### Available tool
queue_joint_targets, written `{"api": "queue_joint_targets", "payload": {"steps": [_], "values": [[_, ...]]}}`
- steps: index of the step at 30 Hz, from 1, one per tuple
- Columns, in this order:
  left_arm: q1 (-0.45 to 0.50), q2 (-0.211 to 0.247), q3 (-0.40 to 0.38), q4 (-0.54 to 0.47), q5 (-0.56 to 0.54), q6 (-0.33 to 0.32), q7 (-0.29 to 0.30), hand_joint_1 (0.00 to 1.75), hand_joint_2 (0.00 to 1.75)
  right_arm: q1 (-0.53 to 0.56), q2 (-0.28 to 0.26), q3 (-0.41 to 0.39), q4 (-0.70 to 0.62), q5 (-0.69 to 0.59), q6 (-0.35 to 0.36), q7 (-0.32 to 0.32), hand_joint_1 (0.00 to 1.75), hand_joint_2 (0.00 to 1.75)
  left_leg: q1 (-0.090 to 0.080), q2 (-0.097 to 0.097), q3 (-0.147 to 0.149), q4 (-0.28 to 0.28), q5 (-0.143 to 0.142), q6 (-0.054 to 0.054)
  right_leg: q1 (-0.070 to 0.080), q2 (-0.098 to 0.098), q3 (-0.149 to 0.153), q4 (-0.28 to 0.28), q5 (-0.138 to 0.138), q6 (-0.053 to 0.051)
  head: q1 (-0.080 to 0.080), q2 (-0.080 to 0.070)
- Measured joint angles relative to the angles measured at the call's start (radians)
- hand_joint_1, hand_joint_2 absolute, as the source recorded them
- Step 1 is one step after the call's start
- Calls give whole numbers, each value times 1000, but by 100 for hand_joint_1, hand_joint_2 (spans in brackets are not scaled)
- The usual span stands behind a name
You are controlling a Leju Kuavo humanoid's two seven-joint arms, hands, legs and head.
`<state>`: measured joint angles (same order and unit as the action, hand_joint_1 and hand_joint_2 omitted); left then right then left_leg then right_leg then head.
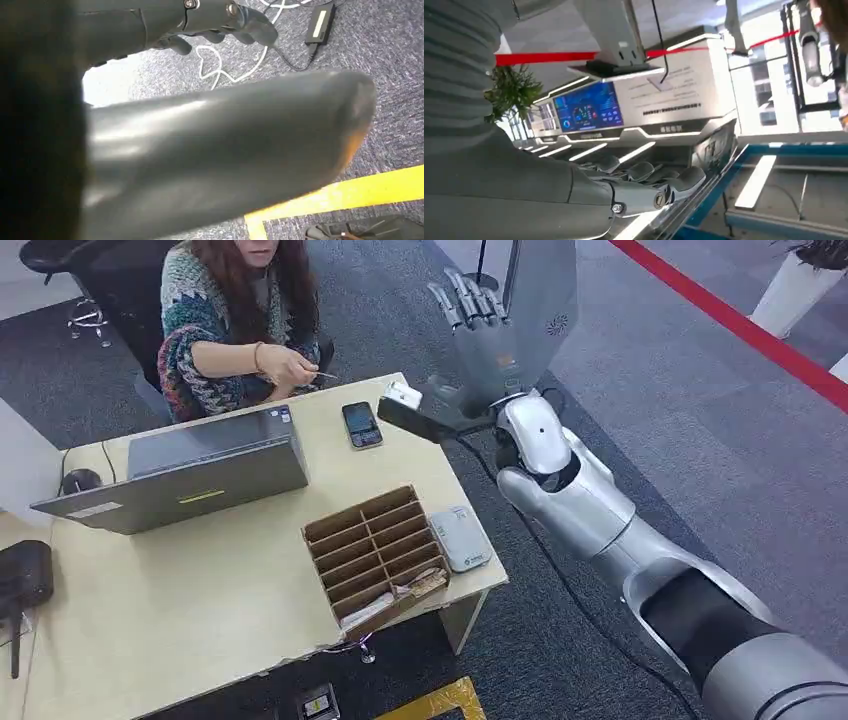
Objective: Pass the card to the sensor for recognition and then transmit it.
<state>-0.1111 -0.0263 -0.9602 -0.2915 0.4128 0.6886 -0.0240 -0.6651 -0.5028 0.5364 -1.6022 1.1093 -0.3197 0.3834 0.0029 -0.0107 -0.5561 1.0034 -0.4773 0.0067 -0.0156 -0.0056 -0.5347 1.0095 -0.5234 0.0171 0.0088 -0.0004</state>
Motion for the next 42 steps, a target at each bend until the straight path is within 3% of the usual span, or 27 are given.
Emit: {"api": "queue_joint_targets", "payload": {"steps": [14,37,38,39,41,42], "values": [[1,9,-17,-2,20,-8,7,0,0,-7,17,127,114,-59,-26,8,0,175,0,0,-1,0,0,0,0,0,-1,0,0,0,0,0],[-1,17,-33,-2,38,-20,8,0,0,-23,55,176,206,-93,-42,8,0,175,0,1,-1,0,0,0,0,1,-2,0,0,0,0,0],[-1,17,-33,-2,38,-21,8,0,0,-23,56,176,209,-93,-42,8,30,175,0,1,-1,0,0,0,0,1,-2,0,0,0,0,0],[-1,18,-34,-2,38,-21,8,0,0,-23,56,177,211,-93,-43,9,138,175,0,1,-1,0,0,0,0,1,-2,0,0,0,0,0],[-3,18,-40,-2,37,-23,8,0,0,-25,58,177,216,-94,-42,9,175,175,0,1,-1,0,0,0,0,1,-2,0,0,0,0,0],[-4,18,-41,-2,37,-24,9,0,0,-26,58,178,219,-95,-42,9,175,175,0,1,-1,0,0,0,0,1,-2,0,0,0,0,0]]}}
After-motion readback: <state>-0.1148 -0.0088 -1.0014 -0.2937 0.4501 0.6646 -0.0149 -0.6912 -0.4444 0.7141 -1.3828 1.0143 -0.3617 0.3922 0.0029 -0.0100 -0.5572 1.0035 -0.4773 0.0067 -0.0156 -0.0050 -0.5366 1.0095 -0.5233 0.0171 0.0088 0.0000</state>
